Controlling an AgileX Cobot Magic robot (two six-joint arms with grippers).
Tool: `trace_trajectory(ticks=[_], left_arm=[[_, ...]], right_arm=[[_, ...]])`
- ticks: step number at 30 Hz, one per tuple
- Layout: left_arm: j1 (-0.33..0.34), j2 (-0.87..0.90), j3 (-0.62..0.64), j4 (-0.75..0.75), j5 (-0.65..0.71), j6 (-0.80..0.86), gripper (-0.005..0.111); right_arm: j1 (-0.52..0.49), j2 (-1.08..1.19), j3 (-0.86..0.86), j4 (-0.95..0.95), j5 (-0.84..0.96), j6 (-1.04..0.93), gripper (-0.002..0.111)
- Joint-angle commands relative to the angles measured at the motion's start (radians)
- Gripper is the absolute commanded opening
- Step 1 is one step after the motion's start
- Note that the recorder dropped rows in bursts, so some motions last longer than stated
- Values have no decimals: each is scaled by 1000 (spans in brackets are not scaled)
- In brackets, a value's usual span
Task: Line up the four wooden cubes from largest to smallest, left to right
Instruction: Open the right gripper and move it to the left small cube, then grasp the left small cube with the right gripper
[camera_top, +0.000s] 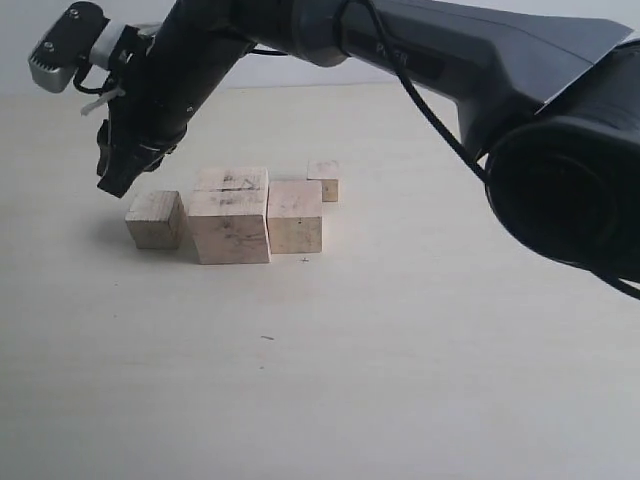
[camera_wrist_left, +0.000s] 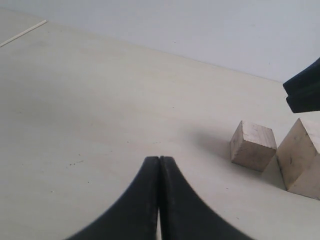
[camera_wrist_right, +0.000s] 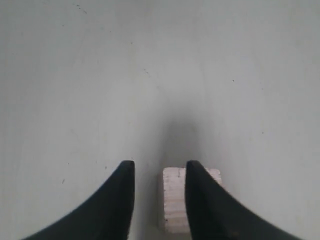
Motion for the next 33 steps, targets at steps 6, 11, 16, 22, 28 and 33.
trace_trajectory(ticks=[6, 11, 16, 22, 28, 33], left_arm=[[-5, -6, 0, -2, -3, 3, 0], [-5, -6, 0, -2, -3, 3, 0], [-5, -6, 0, -2, -3, 3, 0], [-9, -6, 0, -2, -3, 3, 0], [-16, -6, 0, -2, -3, 3, 0], [-16, -6, 0, -2, -3, 3, 0]], right_arm=[[6, 42, -13, 51, -98, -115, 75], [4, 59, -13, 47, -124, -107, 76], [4, 80, -13, 36, -147, -69, 76], [-1, 110, -13, -12, -168, -21, 76], [-22, 112, -13, -12, -173, -21, 76], [-34, 114, -13, -4, -173, -21, 76]])
